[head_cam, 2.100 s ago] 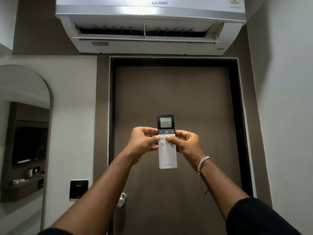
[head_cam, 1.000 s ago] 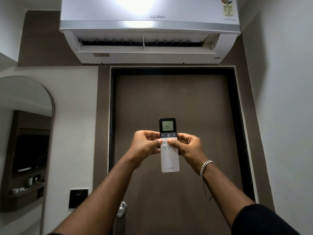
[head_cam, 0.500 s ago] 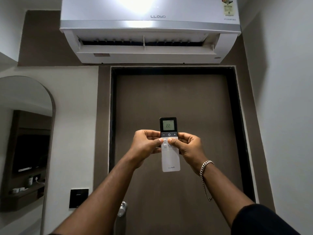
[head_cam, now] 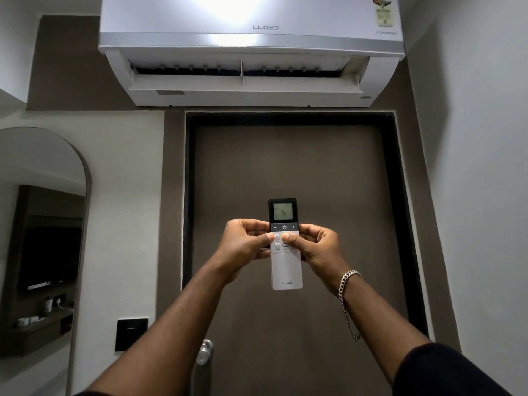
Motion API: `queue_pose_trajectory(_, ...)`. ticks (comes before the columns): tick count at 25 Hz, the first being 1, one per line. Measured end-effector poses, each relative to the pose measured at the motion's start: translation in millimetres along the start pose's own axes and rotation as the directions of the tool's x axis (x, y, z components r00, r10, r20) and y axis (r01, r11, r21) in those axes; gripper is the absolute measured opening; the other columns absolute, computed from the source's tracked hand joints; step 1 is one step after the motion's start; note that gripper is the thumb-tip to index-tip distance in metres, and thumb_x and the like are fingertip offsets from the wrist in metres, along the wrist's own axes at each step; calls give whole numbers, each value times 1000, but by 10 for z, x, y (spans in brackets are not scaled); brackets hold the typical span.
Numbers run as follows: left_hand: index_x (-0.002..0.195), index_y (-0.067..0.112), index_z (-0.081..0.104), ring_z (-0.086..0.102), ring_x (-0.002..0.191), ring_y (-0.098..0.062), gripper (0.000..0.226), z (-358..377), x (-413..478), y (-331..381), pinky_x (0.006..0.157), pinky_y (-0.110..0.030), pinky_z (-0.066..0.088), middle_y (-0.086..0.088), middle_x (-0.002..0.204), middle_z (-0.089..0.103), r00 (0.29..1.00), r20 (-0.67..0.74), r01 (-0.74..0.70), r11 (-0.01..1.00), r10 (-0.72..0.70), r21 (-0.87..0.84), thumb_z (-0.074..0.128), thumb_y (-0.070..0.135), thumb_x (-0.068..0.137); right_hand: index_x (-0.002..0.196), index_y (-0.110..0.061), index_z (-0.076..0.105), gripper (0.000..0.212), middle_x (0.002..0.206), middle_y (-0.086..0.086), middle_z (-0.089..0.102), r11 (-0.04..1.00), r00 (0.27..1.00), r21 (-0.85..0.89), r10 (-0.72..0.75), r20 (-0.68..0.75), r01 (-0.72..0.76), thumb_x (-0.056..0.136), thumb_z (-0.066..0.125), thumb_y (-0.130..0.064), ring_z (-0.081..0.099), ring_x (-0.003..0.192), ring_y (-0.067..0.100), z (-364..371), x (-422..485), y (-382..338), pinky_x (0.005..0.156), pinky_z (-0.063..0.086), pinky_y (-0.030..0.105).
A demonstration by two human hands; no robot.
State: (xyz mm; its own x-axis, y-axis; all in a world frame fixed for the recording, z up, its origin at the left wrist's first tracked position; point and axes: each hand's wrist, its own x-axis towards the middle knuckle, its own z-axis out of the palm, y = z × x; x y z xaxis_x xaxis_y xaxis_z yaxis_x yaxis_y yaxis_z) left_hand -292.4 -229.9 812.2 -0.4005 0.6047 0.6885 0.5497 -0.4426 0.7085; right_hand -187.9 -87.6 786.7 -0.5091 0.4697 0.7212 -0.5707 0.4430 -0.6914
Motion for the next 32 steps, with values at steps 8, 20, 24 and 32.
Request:
queue_pose_trajectory(8,88,15,65,76,78,-19,12,1,11,-40,58,-27,60,-8,90,74,999,-34,18,1000,-18,-1,71,8,80,110,-8,63,38,106,9,73,1000,1000,-2,5,-5,-5,76,77,-16,72,95,22,24,-32,-10,81,61,36)
queue_pose_trajectory(20,86,14,66,76,79,-20,11,37,48,-47,58,-28,60,-8,87,76,999,-37,16,1000,-16,-9,69,5,82,78,-12,71,12,78,9,75,993,994,99,70,-83,-62,87,65,-17,70,67,17,58,9,-38,64,60,32)
queue_pose_trajectory(24,90,12,65,75,81,-20,11,36,55,-67,59,-27,60,-12,93,75,999,-31,13,1000,-13,14,69,7,82,75,-10,70,15,82,15,73,996,993,67,68,-98,-61,87,65,-18,68,74,25,62,3,-51,76,58,44)
queue_pose_trajectory(32,90,14,65,75,80,-18,12,-14,71,-92,58,-26,60,-9,92,75,999,-43,6,1000,-5,23,70,8,81,84,-10,69,9,81,7,76,991,993,75,111,-26,-109,88,65,-17,74,66,12,54,-21,-141,59,62,26)
